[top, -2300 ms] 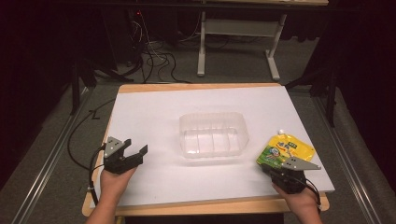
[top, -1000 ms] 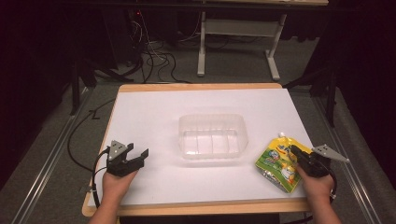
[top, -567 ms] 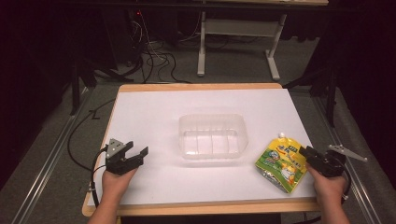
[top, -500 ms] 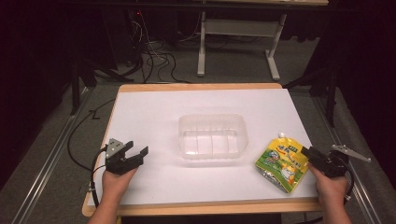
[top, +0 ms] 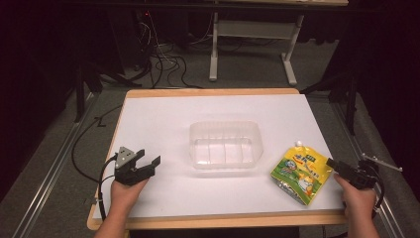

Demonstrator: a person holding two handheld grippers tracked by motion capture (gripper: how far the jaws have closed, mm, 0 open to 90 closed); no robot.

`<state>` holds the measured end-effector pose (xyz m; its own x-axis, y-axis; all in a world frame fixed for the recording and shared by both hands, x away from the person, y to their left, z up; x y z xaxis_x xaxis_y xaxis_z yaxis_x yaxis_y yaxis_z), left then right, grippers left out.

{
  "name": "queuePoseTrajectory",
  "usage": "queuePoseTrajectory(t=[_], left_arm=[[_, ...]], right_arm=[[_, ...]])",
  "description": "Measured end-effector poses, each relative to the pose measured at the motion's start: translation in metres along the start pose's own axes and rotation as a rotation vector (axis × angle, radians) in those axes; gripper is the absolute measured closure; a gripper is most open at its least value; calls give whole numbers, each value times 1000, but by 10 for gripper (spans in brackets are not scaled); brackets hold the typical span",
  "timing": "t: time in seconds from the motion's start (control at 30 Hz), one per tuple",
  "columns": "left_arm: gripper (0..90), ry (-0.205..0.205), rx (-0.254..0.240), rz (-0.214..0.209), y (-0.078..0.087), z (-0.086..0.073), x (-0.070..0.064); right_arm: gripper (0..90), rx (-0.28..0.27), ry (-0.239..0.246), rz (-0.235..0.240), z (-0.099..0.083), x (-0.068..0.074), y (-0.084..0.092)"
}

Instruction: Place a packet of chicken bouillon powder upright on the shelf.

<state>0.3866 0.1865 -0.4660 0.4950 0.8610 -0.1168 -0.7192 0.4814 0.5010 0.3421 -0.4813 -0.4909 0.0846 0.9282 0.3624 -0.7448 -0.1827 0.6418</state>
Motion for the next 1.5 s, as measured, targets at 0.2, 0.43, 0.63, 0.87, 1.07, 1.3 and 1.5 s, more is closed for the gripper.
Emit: queuePoseTrajectory(t=[0.2, 0.43, 0.63, 0.87, 1.07, 1.3, 1.5], left_arm=[[313, 1, 1, 2, 1, -1, 0], [312, -2, 15, 1, -2, -2, 0], [311, -4, 17, 1, -3, -3, -1], [311, 0, 10, -1, -2, -3, -1], [311, 1, 10, -4, -2, -3, -2], [311, -9, 3, -3, 0, -1, -3], [312, -19, -9, -13, 2, 1, -6]], right_arm=[[444, 30, -10, 27, -1, 3, -4], [476, -13, -19, 65, -2, 6, -1], [543, -21, -24, 152, -3, 16, 0], [536, 48, -35, 143, -4, 17, -11], [657, 76, -65, 140, -3, 13, -15], [900, 69, 36, 120, -4, 23, -13], [900, -35, 128, 144, 0, 37, 6]])
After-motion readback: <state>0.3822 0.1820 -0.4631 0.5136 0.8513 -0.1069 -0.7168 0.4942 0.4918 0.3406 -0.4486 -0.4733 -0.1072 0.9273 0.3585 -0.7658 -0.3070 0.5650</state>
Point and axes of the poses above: each handheld gripper's, and its own axes: y roughly backward along the jaws, z roughly out of its top, x roughly to its left, the point moved 3 cm from there along -y, roughly forward along the jaws, and after that the axes turned 4 degrees about x, right-handed, at the moved point
